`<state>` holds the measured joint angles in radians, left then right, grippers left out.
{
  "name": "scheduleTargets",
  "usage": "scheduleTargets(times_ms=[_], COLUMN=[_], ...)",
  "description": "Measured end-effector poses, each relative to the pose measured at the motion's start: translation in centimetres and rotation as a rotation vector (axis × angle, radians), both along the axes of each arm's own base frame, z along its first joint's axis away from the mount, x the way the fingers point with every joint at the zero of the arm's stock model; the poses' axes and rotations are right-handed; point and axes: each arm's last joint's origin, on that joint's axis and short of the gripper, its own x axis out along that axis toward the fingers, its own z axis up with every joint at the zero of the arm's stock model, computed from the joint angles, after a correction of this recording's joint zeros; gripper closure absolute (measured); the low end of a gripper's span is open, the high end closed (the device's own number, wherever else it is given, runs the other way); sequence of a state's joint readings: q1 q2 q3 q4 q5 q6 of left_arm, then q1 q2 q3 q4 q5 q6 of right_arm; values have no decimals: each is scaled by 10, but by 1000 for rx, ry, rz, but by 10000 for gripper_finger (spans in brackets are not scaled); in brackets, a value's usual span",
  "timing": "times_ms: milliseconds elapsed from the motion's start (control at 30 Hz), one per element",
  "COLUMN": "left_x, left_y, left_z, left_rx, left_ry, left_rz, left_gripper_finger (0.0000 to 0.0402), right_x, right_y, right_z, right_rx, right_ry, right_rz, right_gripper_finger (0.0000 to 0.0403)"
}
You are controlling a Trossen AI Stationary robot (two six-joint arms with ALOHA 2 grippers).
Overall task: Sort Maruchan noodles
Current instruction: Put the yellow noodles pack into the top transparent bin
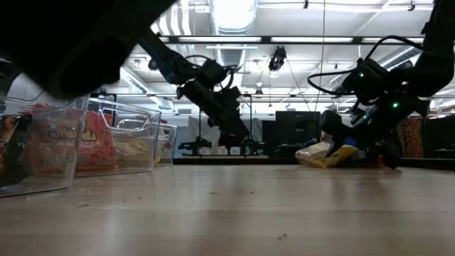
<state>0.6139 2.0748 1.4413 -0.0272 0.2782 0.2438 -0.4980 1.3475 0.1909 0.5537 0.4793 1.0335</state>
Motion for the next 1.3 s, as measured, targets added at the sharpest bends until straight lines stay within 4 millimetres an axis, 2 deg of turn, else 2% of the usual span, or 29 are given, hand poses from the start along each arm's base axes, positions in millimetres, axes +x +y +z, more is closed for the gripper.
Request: scheduleTargets(times_ms=[133,300,667,967,1300], left_x=[2,4,8,4,-1], left_y=[2,6,17,24,27], left_z=[-11,-14,4,7,4], left_rx=[-20,-29,12,19,-15], left_ry=[17,14,-37,-41,-6], left_rz=[2,1,-4,11,27], left_gripper_finger=[208,208,208,208,208], right_x=[5,7,5,5,9], right_y=[-3,-6,-17,-28,-29], right_z=[-2,-6,-6,-2,-1], right_rx=[-58,-92,-139,-166,-161], right_ry=[4,15,-3,23,12], right_rz=[36,27,-24,-43,2], right_gripper_finger=[202,202,203,251,280])
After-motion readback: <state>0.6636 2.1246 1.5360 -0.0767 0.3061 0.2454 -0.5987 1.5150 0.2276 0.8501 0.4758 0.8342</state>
